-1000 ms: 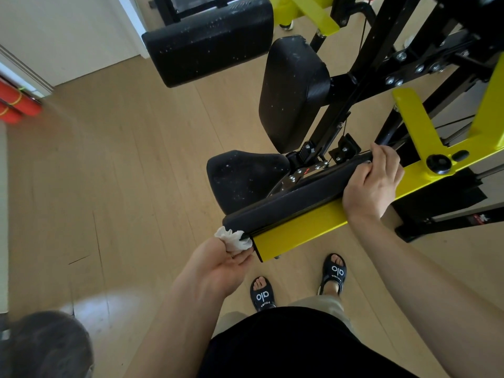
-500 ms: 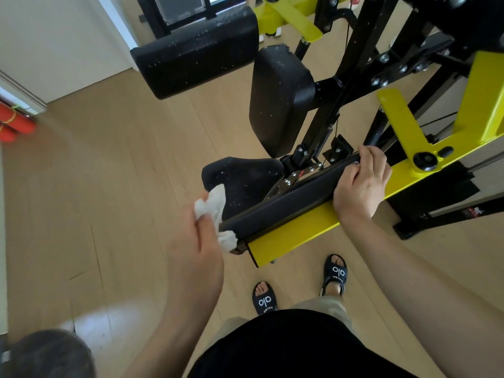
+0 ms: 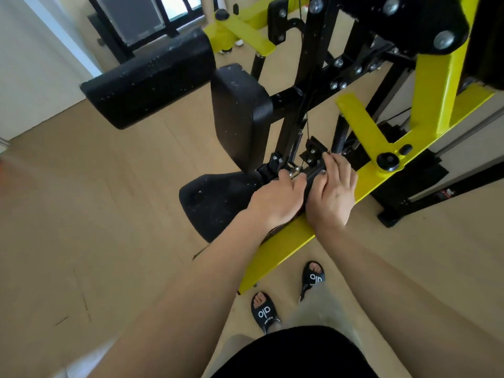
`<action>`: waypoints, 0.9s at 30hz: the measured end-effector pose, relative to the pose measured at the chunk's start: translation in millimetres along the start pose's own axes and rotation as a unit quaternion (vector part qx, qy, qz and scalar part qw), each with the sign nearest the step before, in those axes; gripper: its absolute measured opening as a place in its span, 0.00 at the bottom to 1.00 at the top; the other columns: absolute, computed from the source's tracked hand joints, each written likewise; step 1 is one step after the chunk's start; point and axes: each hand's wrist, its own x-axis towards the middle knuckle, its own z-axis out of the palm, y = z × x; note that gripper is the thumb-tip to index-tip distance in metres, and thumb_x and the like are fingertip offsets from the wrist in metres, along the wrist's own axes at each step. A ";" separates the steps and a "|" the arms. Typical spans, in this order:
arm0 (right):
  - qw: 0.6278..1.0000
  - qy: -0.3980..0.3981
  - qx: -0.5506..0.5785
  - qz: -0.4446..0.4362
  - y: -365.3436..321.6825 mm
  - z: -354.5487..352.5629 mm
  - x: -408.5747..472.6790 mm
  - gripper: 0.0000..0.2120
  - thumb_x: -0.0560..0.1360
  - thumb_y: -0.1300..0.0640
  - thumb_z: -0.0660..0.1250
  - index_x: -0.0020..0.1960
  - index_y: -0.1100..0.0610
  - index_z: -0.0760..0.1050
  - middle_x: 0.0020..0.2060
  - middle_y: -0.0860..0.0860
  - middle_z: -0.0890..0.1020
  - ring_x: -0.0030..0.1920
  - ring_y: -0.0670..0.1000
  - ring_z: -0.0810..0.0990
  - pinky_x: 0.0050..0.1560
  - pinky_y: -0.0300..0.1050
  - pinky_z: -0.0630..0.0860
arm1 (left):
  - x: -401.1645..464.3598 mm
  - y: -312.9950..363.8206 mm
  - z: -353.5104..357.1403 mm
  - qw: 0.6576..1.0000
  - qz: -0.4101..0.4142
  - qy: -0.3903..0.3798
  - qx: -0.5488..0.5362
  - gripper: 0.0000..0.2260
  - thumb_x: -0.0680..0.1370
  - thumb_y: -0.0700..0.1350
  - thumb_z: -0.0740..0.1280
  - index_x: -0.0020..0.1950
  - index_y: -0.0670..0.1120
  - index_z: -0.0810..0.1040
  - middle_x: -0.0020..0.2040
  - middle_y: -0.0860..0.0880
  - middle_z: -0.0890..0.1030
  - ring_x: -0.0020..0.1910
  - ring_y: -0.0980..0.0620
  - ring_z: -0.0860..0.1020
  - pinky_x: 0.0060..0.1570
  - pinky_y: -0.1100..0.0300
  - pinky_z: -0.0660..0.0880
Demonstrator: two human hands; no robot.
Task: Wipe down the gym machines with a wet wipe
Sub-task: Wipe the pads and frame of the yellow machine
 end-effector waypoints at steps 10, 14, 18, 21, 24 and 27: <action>1.000 -0.009 0.016 0.009 -1.1 -5.2 -1.2 0.20 0.81 0.59 0.56 0.70 0.62 0.75 0.68 0.56 0.75 0.66 0.59 0.72 0.64 0.52 0.73 | -73.2 -58.0 -32.4 0.991 -0.053 -0.109 -0.052 0.20 0.83 0.65 0.46 0.72 0.68 0.65 0.64 0.63 0.74 0.63 0.64 0.72 0.63 0.64 0.68; 1.000 -0.014 0.012 0.011 -0.9 -4.7 2.8 0.20 0.82 0.58 0.56 0.70 0.62 0.75 0.67 0.57 0.76 0.66 0.60 0.72 0.66 0.53 0.72 | -24.0 -36.5 -16.5 0.988 -0.055 -0.120 -0.082 0.20 0.85 0.62 0.46 0.71 0.62 0.71 0.63 0.55 0.78 0.62 0.56 0.75 0.67 0.52 0.69; 1.000 -0.003 0.015 0.001 -3.1 -6.1 2.5 0.20 0.82 0.60 0.55 0.69 0.64 0.76 0.67 0.58 0.77 0.67 0.58 0.73 0.70 0.48 0.69 | 22.5 -3.9 -0.1 0.992 -0.007 -0.120 -0.043 0.18 0.87 0.52 0.48 0.72 0.52 0.71 0.66 0.48 0.78 0.66 0.49 0.75 0.68 0.53 0.68; 0.999 -0.009 0.029 0.032 -4.4 -8.4 3.4 0.21 0.82 0.58 0.55 0.72 0.62 0.73 0.69 0.56 0.76 0.69 0.55 0.72 0.70 0.34 0.62 | 9.0 -23.3 -1.0 0.991 0.069 -0.116 0.022 0.21 0.87 0.49 0.50 0.81 0.49 0.62 0.75 0.45 0.72 0.72 0.49 0.71 0.69 0.57 0.67; 0.990 0.010 0.088 0.110 -10.3 -12.7 2.4 0.23 0.83 0.56 0.55 0.76 0.60 0.68 0.70 0.54 0.74 0.70 0.46 0.71 0.66 0.26 0.62 | -25.3 -58.9 -9.6 0.962 0.230 -0.010 0.146 0.24 0.85 0.51 0.52 0.80 0.44 0.63 0.74 0.45 0.73 0.70 0.50 0.75 0.66 0.62 0.72; 0.964 0.107 0.123 0.211 -13.9 -20.6 -4.3 0.23 0.83 0.55 0.54 0.78 0.57 0.66 0.71 0.51 0.73 0.70 0.45 0.72 0.67 0.31 0.66 | -46.5 -90.5 -8.1 0.905 0.389 -0.022 0.168 0.27 0.81 0.41 0.66 0.80 0.42 0.64 0.81 0.45 0.62 0.79 0.48 0.63 0.70 0.53 0.72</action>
